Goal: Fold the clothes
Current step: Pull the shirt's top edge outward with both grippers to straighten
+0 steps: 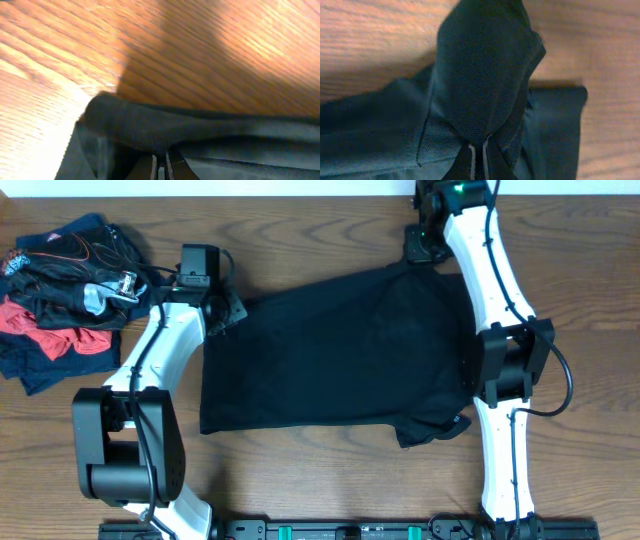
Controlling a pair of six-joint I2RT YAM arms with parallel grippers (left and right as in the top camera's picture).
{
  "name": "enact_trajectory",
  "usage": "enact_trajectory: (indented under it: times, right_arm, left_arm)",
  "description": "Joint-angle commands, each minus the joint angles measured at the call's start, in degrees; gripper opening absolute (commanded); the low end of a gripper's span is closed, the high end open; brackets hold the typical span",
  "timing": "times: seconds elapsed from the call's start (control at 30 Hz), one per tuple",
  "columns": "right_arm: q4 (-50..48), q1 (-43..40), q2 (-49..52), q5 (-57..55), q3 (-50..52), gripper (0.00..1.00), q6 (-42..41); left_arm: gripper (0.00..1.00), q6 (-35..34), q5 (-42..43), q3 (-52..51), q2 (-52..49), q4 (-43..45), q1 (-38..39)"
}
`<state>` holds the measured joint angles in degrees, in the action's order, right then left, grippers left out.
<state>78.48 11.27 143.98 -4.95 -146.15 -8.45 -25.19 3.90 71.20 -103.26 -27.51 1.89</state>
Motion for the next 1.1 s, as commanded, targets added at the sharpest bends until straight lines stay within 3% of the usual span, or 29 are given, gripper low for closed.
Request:
enact_trajectory:
  times: [0.0,0.3,0.63,1.07]
  right_arm:
    - [1.40,-0.61,0.11,-2.62,-1.64,0.01,0.17]
    - [3.10,-0.17,-3.54,-7.17,-1.66,0.01,-0.94]
    - [3.32,-1.64,-11.19,-11.41,-1.66,0.01,1.16]
    - [11.93,-2.10,-11.76,-18.82,-1.66,0.01,0.02]
  left_arm:
    - [0.06,0.96,-2.25,1.70,1.05,0.00,-2.91]
    - [0.06,0.98,-0.63,1.90,1.05,-0.26,-8.90]
    - [0.06,0.98,0.17,1.90,1.05,-0.46,-8.57]
    - [0.06,1.18,0.09,1.92,1.05,0.72,-8.63]
